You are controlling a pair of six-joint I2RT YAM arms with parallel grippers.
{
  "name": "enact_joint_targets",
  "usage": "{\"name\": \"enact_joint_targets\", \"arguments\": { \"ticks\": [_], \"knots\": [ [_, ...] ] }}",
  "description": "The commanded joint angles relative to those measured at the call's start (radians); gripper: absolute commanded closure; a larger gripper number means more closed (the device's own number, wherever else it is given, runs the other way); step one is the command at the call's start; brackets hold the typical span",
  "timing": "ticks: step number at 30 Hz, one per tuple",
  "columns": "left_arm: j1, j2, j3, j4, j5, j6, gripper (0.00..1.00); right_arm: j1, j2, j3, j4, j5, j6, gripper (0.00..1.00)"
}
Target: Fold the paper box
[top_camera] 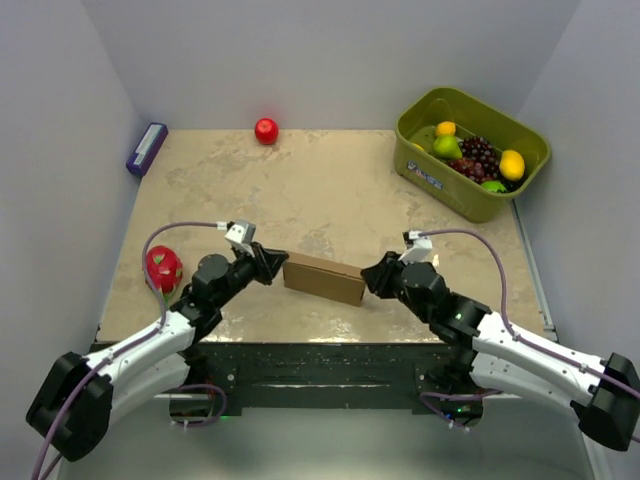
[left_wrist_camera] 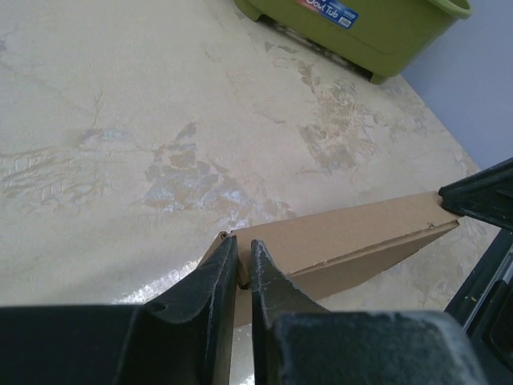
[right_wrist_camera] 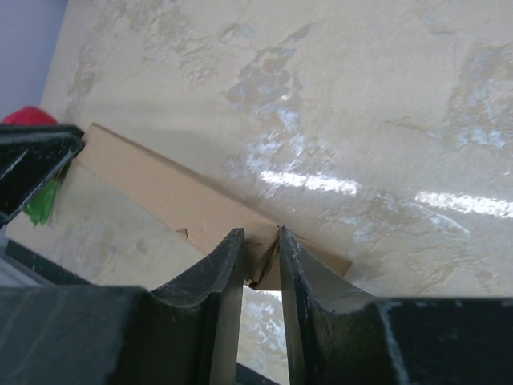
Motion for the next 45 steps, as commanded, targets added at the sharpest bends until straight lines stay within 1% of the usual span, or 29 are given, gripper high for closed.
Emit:
{"name": "enact_joint_targets", "arguments": {
  "ticks": [1, 2, 3, 4, 5, 6, 7, 9, 13, 15, 17, 20, 22, 23, 26, 31, 34, 41, 45],
  "knots": [
    [-0.035, -0.086, -0.031, -0.221, 0.05, -0.039, 0.68, 0.087, -0.007, 0.024, -0.046, -0.102, -0.007, 0.61],
    [-0.035, -0.137, -0.031, -0.245, 0.042, -0.046, 0.61, 0.099, -0.026, 0.03, -0.059, -0.101, -0.012, 0.55],
    [-0.036, -0.162, -0.031, -0.271, 0.031, -0.057, 0.47, 0.1, -0.037, 0.035, -0.087, -0.099, -0.015, 0.5],
    [-0.036, -0.188, -0.029, -0.317, 0.019, -0.06, 0.41, 0.1, -0.048, 0.045, -0.101, -0.104, -0.018, 0.42],
    [-0.035, -0.235, -0.02, -0.342, 0.011, -0.062, 0.36, 0.102, -0.075, 0.052, -0.113, -0.105, -0.027, 0.38],
    [-0.035, -0.255, -0.014, -0.367, 0.002, -0.063, 0.29, 0.102, -0.089, 0.056, -0.141, -0.105, -0.032, 0.36],
    [-0.035, -0.274, -0.005, -0.415, -0.013, -0.062, 0.25, 0.102, -0.103, 0.068, -0.155, -0.105, -0.036, 0.32],
    [-0.036, -0.315, 0.031, -0.483, -0.033, -0.053, 0.19, 0.102, -0.135, 0.084, -0.196, -0.093, -0.053, 0.29],
    [-0.035, -0.357, 0.095, -0.557, -0.039, -0.054, 0.14, 0.102, -0.139, 0.137, -0.244, -0.084, -0.092, 0.27],
    [-0.035, -0.355, 0.121, -0.589, -0.049, -0.054, 0.12, 0.102, -0.126, 0.16, -0.262, -0.073, -0.082, 0.26],
    [-0.033, -0.326, 0.169, -0.605, -0.055, -0.045, 0.1, 0.1, -0.111, 0.171, -0.254, -0.061, -0.058, 0.2],
    [-0.033, -0.265, 0.234, -0.627, -0.085, -0.008, 0.08, 0.1, -0.062, 0.217, -0.248, -0.055, -0.056, 0.16],
    [-0.033, -0.229, 0.274, -0.655, -0.092, 0.006, 0.07, 0.094, 0.002, 0.269, -0.296, -0.039, -0.026, 0.12],
    [-0.03, -0.197, 0.282, -0.657, -0.084, 0.009, 0.07, 0.093, 0.025, 0.285, -0.341, -0.041, -0.015, 0.12],
    [-0.03, -0.154, 0.285, -0.638, -0.065, 0.013, 0.07, 0.091, 0.035, 0.283, -0.365, -0.047, 0.036, 0.12],
    [-0.018, -0.096, 0.279, -0.588, -0.036, 0.012, 0.08, 0.084, -0.037, 0.17, -0.337, -0.058, 0.143, 0.14],
    [-0.012, -0.071, 0.271, -0.562, -0.029, 0.013, 0.1, 0.071, -0.062, 0.11, -0.281, -0.078, 0.172, 0.15],
    [0.027, -0.057, 0.247, -0.473, 0.003, -0.005, 0.15, -0.002, -0.044, 0.039, -0.106, -0.145, 0.201, 0.17],
    [0.037, -0.057, 0.226, -0.436, 0.036, -0.016, 0.17, -0.012, -0.053, 0.026, -0.061, -0.144, 0.211, 0.18]
  ]
}}
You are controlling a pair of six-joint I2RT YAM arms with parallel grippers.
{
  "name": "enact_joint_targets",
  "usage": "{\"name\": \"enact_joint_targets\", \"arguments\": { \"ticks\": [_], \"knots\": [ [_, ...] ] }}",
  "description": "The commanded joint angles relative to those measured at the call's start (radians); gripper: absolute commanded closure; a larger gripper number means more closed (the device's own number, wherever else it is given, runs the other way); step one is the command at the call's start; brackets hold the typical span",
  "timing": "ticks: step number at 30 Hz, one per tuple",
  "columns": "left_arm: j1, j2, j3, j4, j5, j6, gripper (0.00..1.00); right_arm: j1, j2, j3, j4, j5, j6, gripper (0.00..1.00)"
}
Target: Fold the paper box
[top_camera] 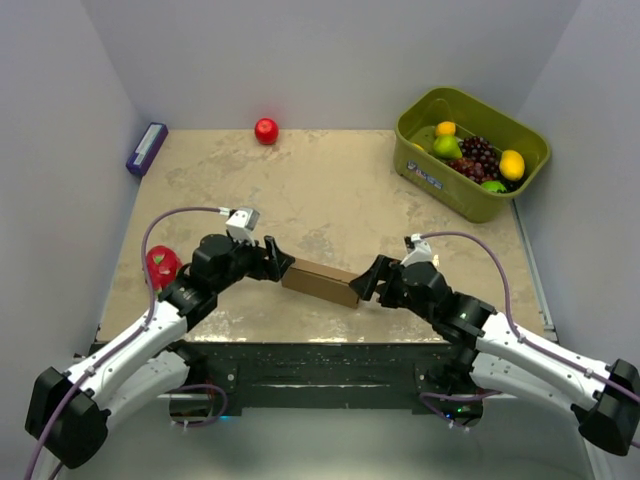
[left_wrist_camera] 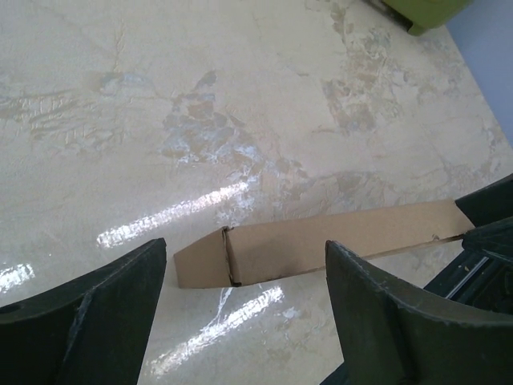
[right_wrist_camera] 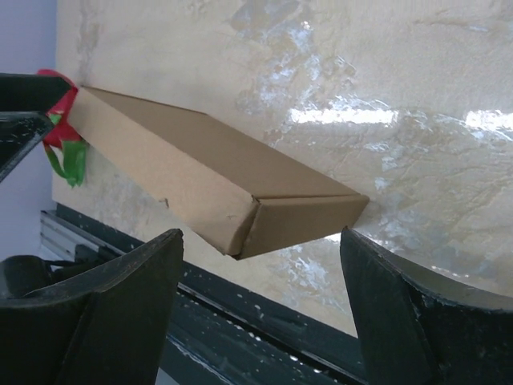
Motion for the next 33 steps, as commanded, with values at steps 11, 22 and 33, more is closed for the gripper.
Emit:
{"name": "enact_joint_targets", "arguments": {
  "ticks": [11, 22, 33],
  "knots": [
    [0.039, 0.04, -0.061, 0.152, 0.08, -0.023, 0.31, -0.027, 0.011, -0.033, 0.143, -0.017, 0.054, 0.19],
    [0.038, 0.066, -0.113, 0.209, 0.131, -0.038, 0.5, -0.03, 0.059, -0.119, 0.309, -0.094, 0.126, 0.35],
    [0.039, 0.118, -0.133, 0.382, 0.229, -0.087, 0.77, -0.028, 0.11, -0.08, 0.384, -0.064, 0.092, 0.67]
  ]
}}
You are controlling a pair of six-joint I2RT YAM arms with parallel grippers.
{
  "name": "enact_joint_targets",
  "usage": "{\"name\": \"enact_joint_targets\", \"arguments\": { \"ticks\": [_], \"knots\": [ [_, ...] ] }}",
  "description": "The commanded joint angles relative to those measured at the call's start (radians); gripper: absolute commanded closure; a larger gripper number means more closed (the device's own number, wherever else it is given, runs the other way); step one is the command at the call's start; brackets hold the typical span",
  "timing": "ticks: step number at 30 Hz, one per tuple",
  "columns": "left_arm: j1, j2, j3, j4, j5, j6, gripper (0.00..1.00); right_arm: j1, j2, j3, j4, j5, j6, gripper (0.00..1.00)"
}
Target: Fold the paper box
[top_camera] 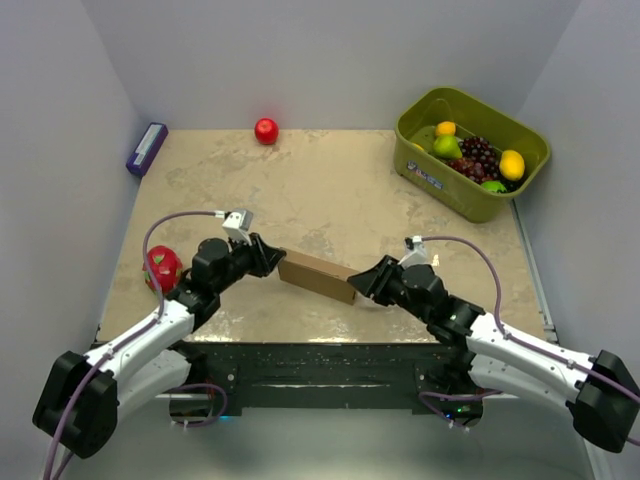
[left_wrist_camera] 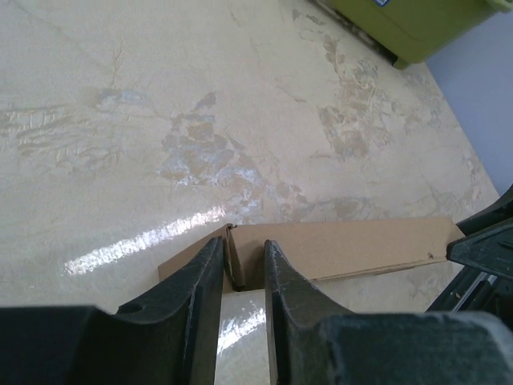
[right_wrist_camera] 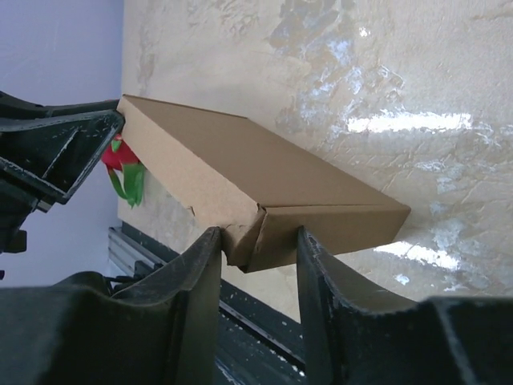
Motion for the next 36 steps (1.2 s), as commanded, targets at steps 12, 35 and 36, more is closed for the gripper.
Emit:
{"name": "enact_joint_targets", "arguments": {
  "ticks": [12, 35, 36],
  "knots": [
    [-0.023, 0.31, 0.091, 0.434, 0.184, 0.078, 0.83, -0.051, 0.239, 0.232, 0.231, 0.139, -0.393, 0.74],
    [-0.025, 0.033, -0.039, 0.227, -0.026, 0.115, 0.08, -0.054, 0.142, 0.237, 0.084, -0.01, -0.573, 0.01],
    [-0.023, 0.035, -0.025, 0.187, -0.037, 0.131, 0.07, -0.055, 0.155, 0.253, 0.057, 0.0, -0.585, 0.01]
  ]
}}
